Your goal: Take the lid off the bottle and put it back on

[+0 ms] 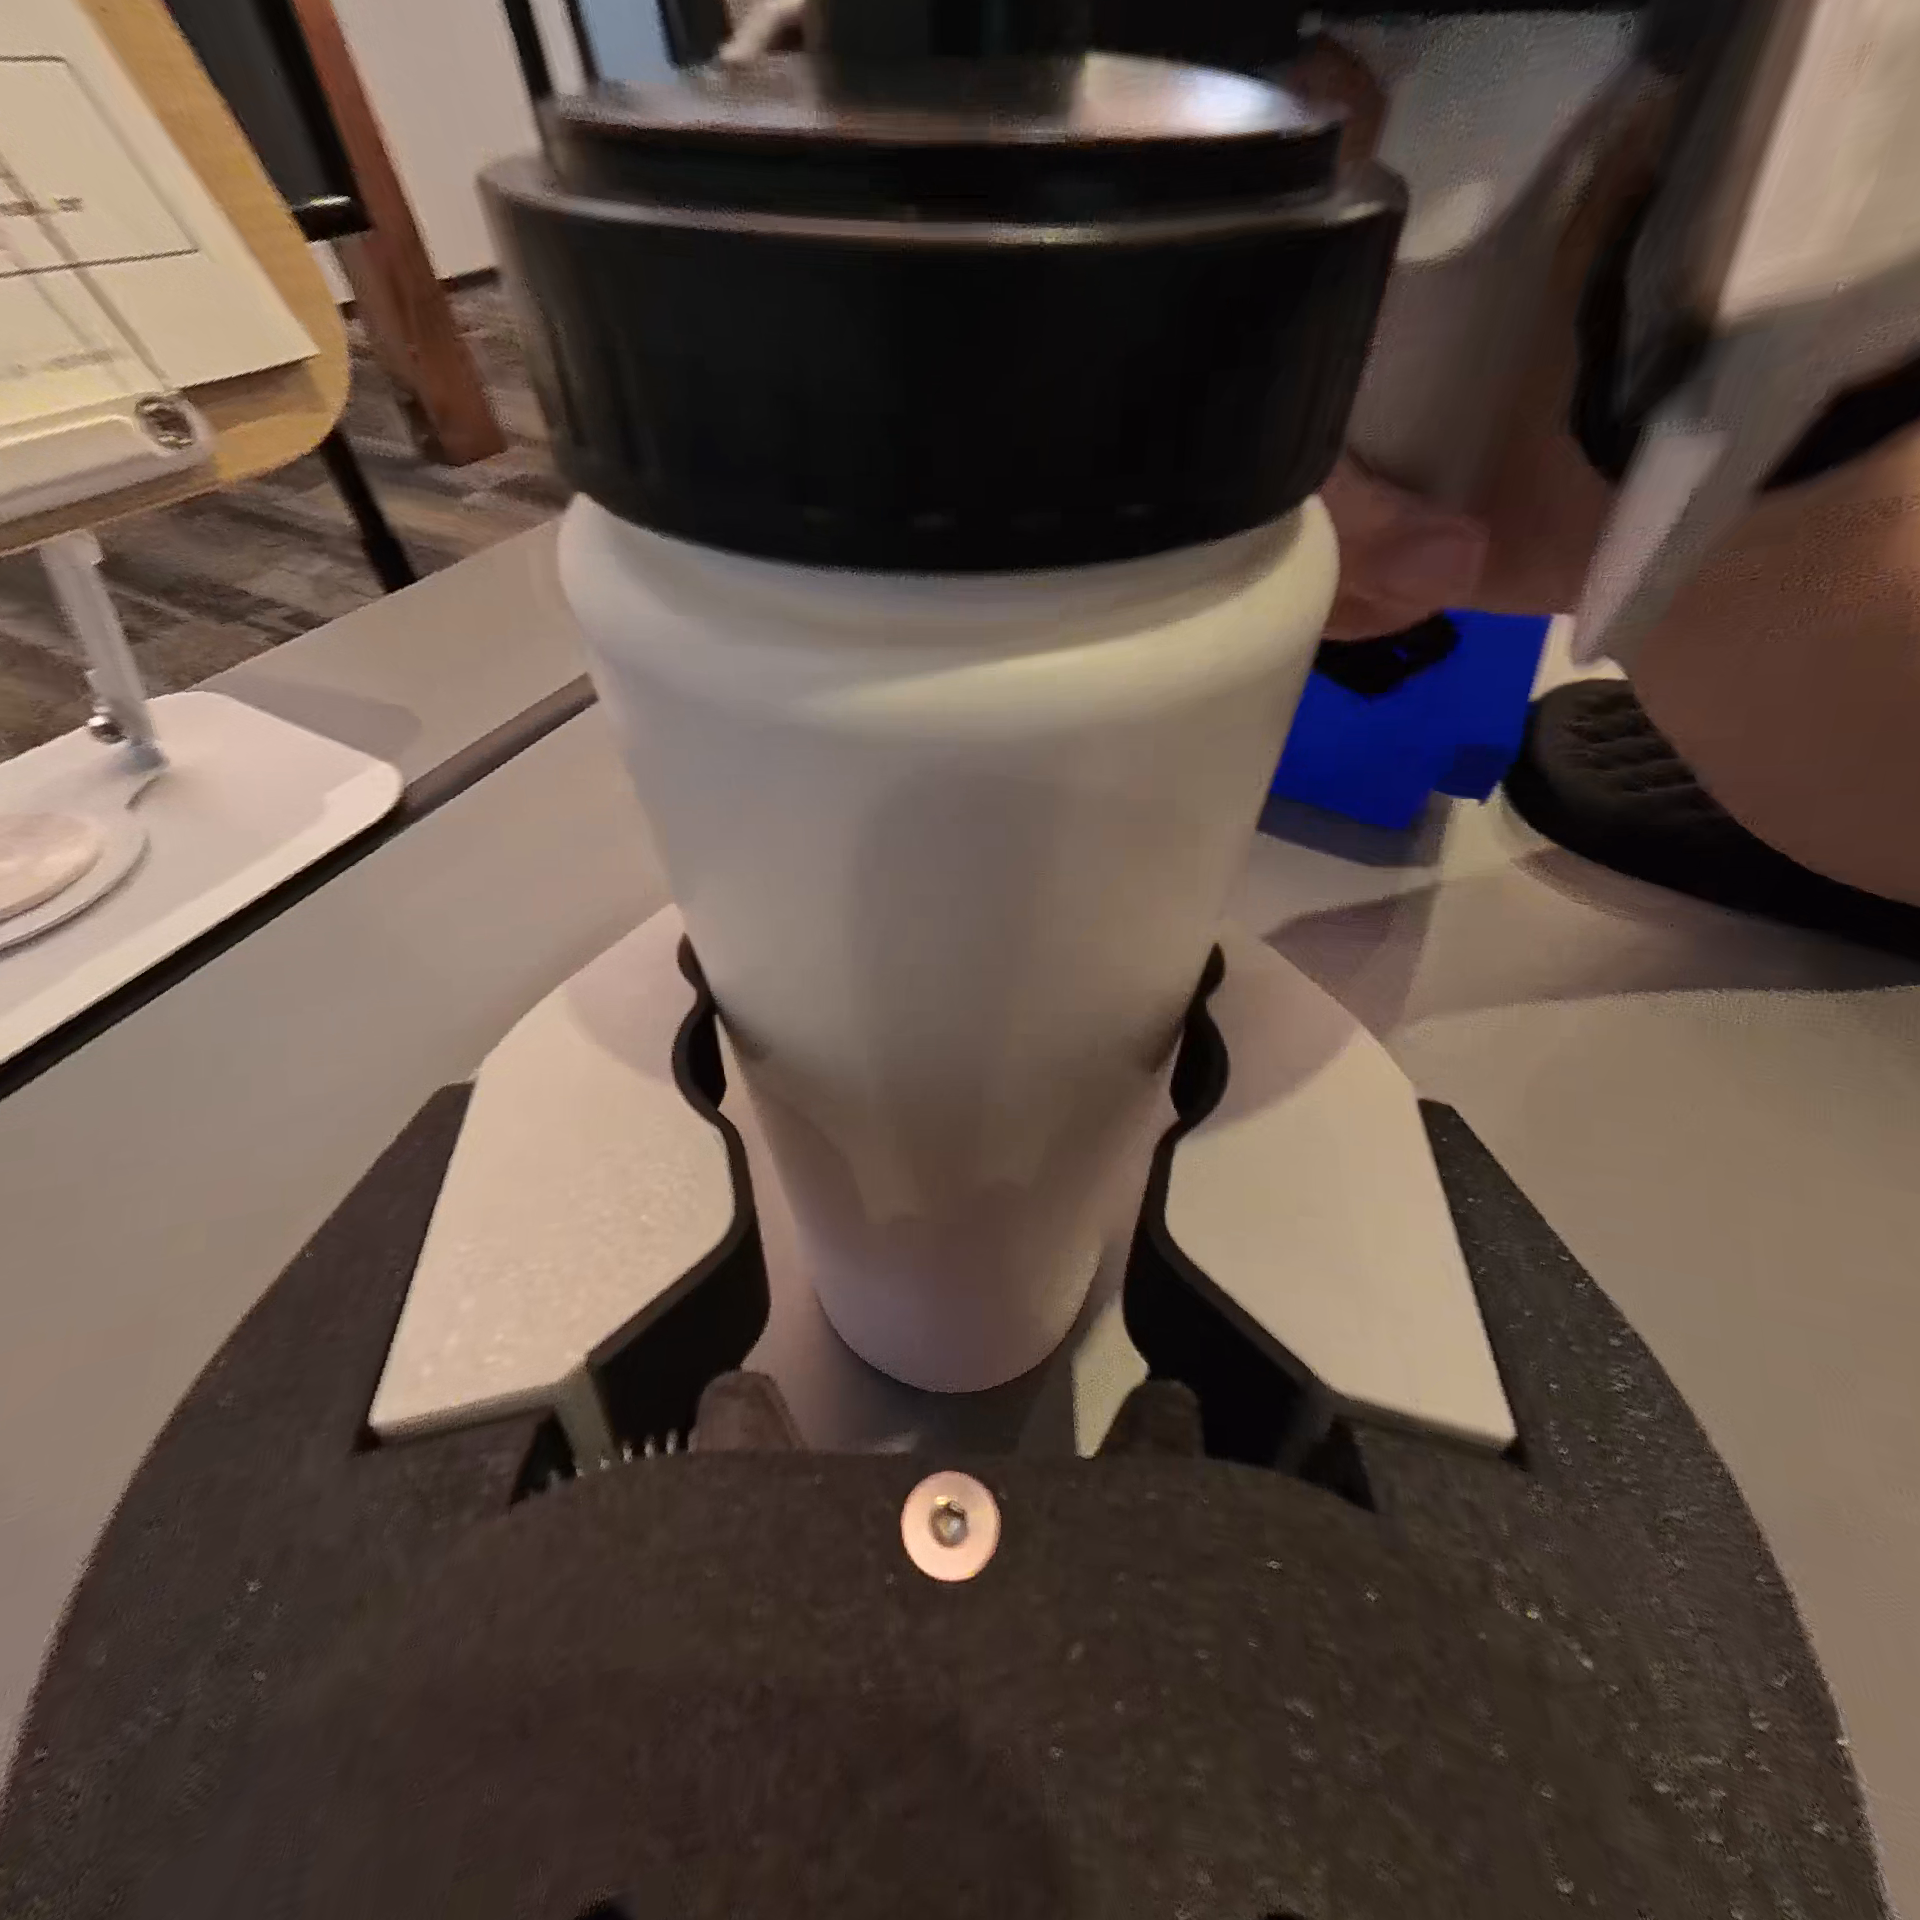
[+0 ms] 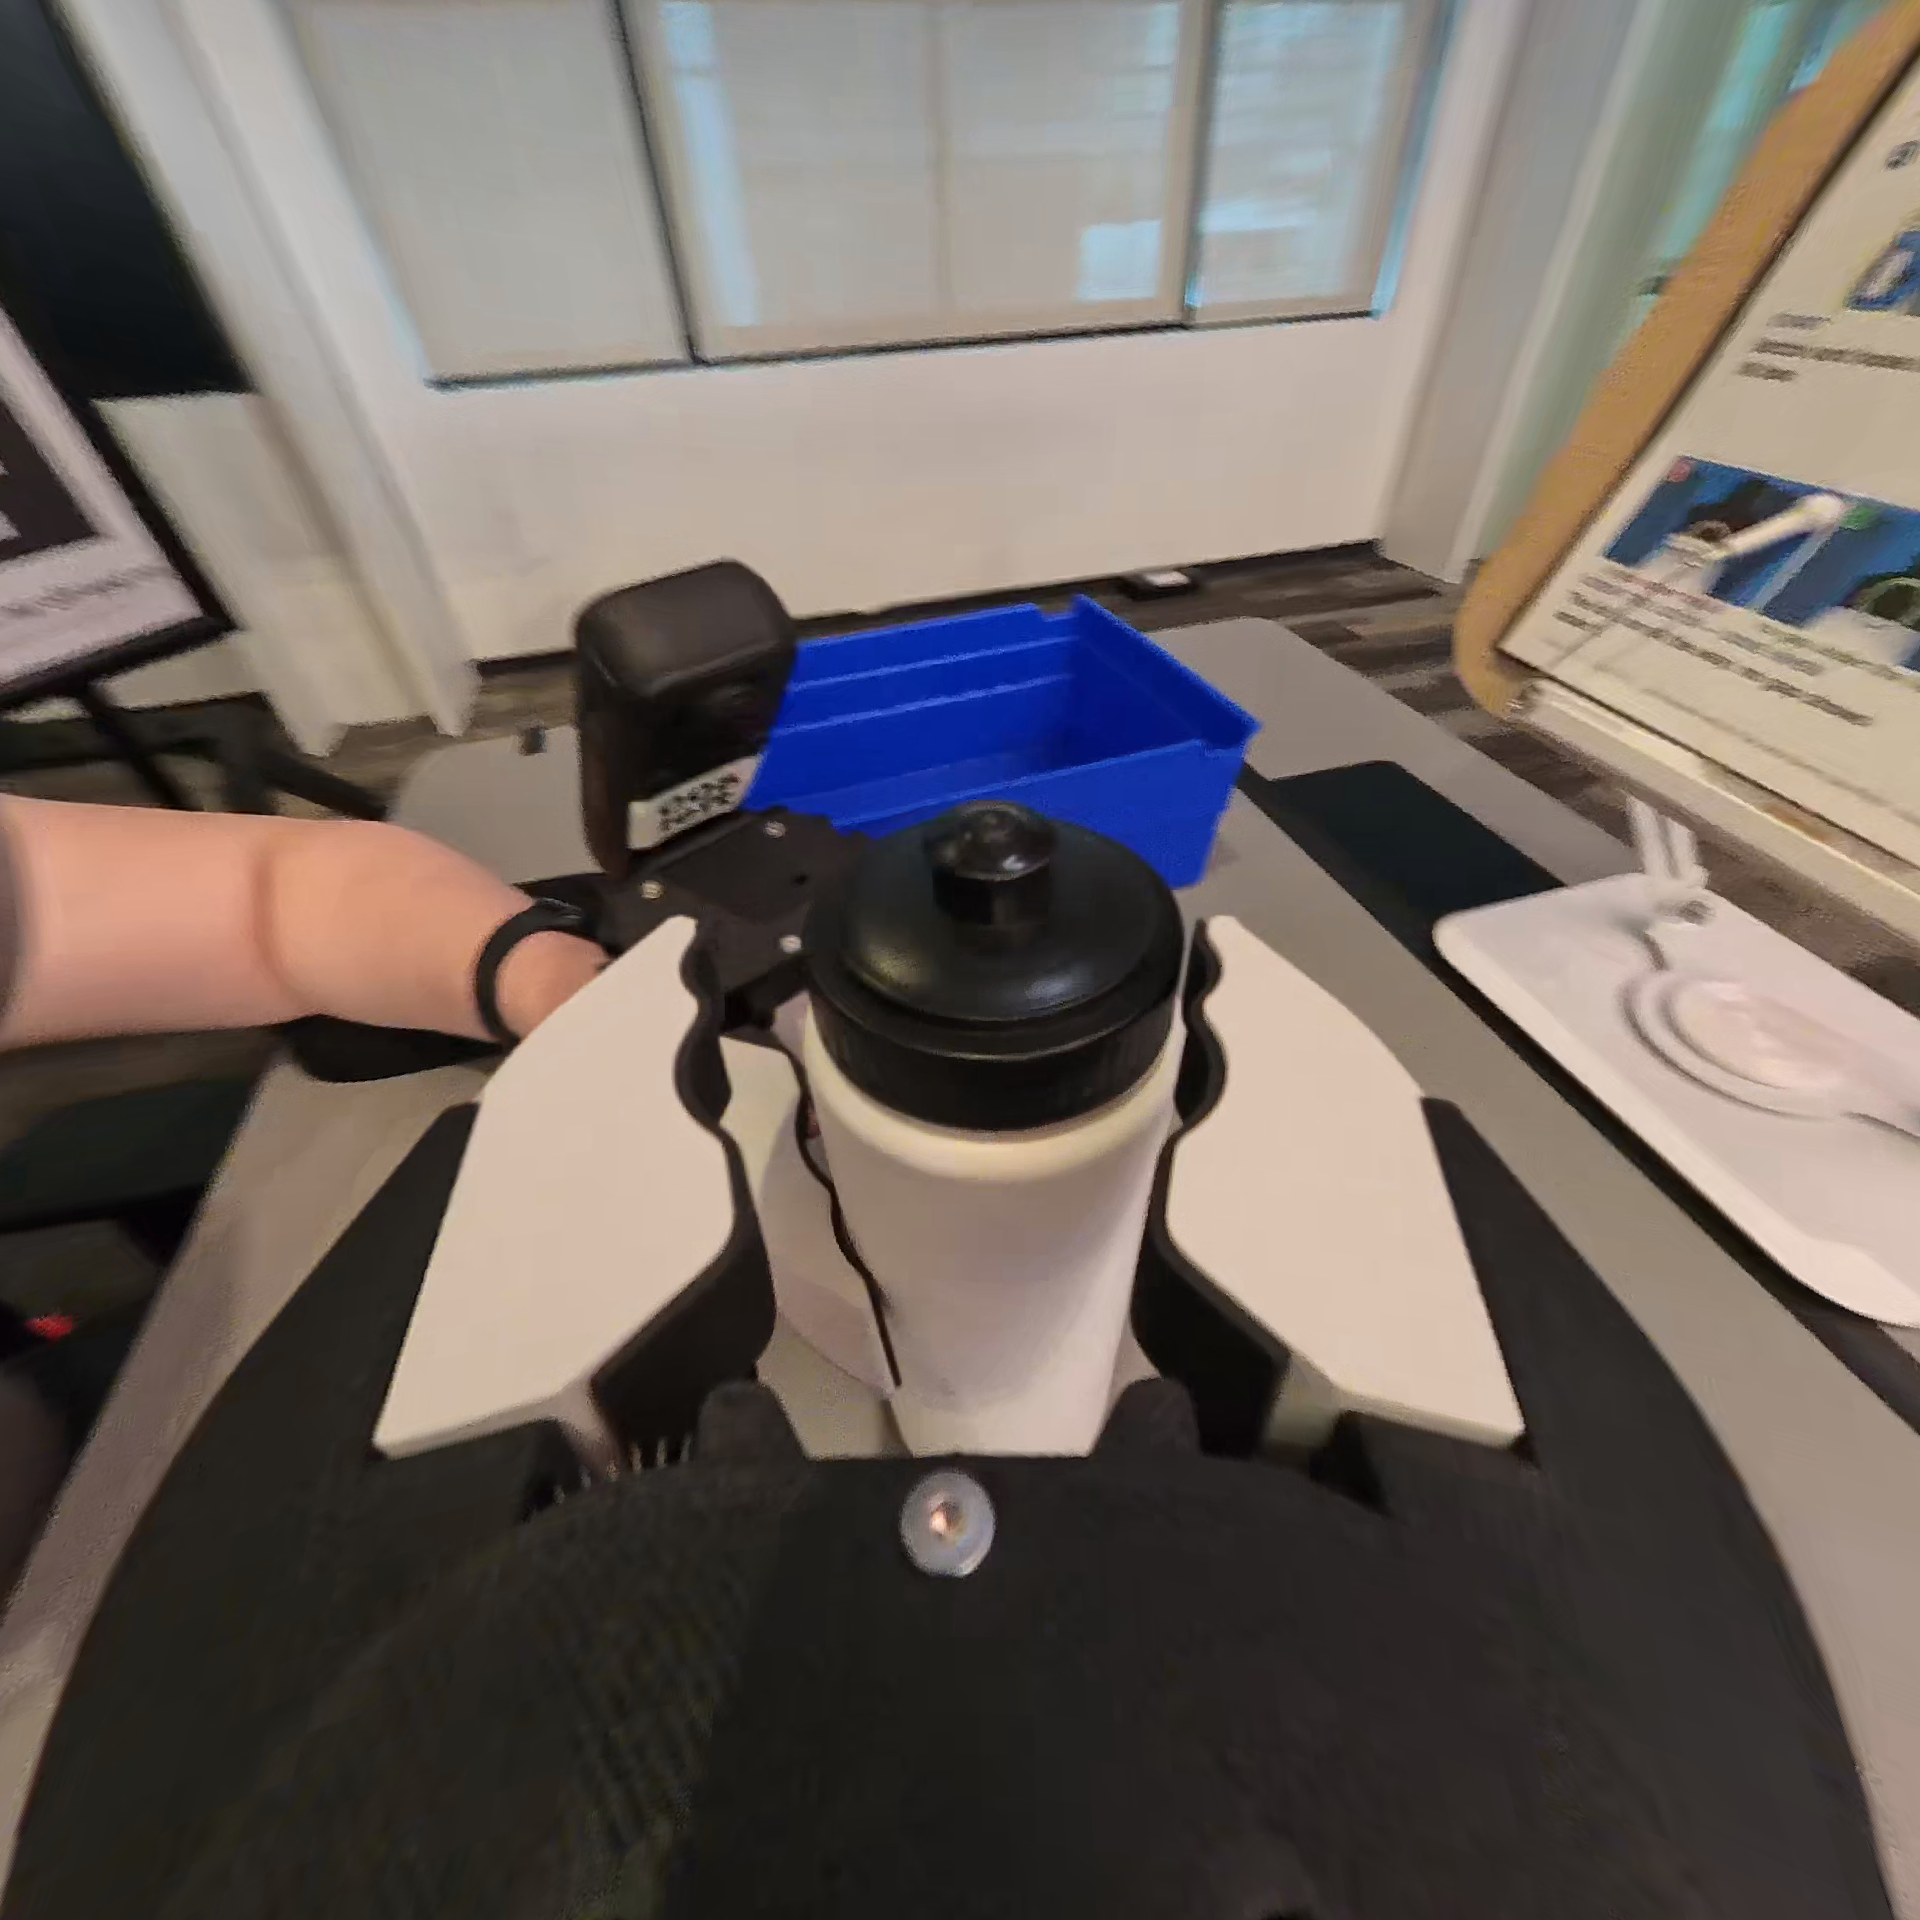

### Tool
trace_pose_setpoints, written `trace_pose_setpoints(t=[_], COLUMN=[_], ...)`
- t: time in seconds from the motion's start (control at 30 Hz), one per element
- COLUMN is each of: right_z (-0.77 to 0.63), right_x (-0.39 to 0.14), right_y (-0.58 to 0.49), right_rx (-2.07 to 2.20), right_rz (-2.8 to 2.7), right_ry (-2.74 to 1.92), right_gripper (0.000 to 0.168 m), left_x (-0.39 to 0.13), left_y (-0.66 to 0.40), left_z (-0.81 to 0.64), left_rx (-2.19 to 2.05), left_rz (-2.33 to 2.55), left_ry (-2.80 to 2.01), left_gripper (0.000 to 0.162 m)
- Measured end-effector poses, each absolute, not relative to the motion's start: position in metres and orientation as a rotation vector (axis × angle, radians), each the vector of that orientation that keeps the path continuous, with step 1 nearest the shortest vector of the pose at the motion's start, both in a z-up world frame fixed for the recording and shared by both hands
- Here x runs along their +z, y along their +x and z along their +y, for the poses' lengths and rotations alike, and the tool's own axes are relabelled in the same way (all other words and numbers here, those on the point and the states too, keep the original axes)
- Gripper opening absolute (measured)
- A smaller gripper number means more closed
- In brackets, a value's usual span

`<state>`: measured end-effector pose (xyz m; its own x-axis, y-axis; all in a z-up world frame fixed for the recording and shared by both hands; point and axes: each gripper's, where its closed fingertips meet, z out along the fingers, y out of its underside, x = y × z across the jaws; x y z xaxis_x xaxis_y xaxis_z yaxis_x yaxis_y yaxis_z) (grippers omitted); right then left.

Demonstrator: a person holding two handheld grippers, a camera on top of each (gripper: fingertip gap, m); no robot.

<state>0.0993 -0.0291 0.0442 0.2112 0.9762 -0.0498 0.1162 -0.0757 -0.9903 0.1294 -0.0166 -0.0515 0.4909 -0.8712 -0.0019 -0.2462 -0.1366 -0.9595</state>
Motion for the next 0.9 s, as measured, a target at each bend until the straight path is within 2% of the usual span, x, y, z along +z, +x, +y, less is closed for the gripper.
trace_pose_setpoints(t=[0.1,0.17,0.67,0.73,0.8,0.9], right_z=[-0.032,-0.034,-0.015,-0.017,-0.023,-0.032], right_x=[0.046,0.038,0.039,0.039,0.039,0.039], right_y=[0.106,0.106,0.095,0.093,0.092,0.099], right_rx=[1.1,1.035,0.71,0.758,0.884,1.068], right_rz=[-1.162,-1.231,-0.83,-0.923,-1.04,-1.143], right_ry=[-1.393,-1.398,-1.515,-1.489,-1.469,-1.441], right_gripper=[0.083,0.073,0.073,0.073,0.083,0.082], left_x=[-0.051,-0.052,-0.053,-0.052,-0.052,-0.052], left_y=[0.136,0.14,0.124,0.124,0.128,0.136], left_z=[-0.024,-0.029,-0.012,-0.012,-0.016,-0.026], left_rx=[-0.764,-0.79,-0.61,-0.654,-0.7,-0.764], left_rz=[1.021,1.055,0.898,0.913,0.967,1.044], left_ry=[-1.627,-1.609,-1.722,-1.709,-1.685,-1.635], left_gripper=[0.086,0.086,0.086,0.086,0.086,0.086])
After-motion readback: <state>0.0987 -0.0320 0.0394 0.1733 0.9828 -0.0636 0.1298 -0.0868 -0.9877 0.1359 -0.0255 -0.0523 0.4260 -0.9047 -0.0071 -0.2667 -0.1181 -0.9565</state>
